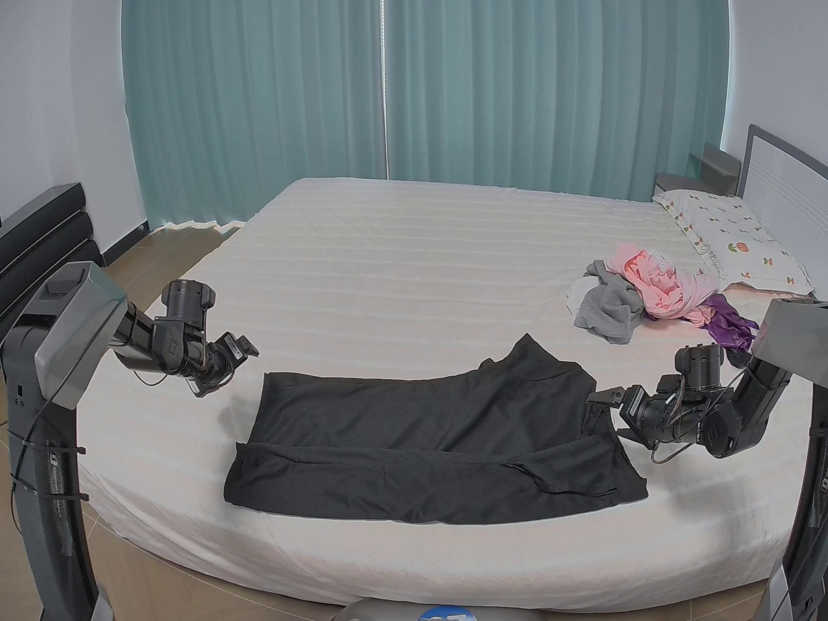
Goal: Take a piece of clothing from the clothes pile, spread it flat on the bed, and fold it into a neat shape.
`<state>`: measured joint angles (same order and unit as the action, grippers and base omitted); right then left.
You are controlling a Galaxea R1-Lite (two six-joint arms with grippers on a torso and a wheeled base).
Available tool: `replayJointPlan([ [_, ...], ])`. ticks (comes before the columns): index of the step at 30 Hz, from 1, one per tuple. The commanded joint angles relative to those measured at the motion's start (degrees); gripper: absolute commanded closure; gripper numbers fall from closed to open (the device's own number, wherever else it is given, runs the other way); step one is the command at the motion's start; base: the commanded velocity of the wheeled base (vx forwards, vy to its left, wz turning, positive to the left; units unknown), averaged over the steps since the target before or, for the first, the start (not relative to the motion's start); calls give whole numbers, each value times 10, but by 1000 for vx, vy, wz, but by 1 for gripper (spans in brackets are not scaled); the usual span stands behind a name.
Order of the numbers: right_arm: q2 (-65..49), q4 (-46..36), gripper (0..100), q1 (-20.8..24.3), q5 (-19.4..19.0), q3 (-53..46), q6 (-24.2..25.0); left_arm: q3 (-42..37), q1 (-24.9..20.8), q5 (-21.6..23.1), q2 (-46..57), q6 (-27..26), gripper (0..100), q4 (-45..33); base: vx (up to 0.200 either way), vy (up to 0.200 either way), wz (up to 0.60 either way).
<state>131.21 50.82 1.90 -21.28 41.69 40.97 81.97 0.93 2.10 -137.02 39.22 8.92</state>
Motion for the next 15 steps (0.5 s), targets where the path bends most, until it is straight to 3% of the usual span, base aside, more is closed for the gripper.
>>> replayJointPlan([
  [1,3,1,0,0,-1,-1,8,114,-8,11,-101,9,0,-8,0,0,0],
  [7,11,1,0,3,-1,1,7,204,-16,32,-166,4,0,-6,0,0,0],
  [15,11,1,0,10,0,1,5,236,-14,51,-185,6,0,-6,0,0,0],
])
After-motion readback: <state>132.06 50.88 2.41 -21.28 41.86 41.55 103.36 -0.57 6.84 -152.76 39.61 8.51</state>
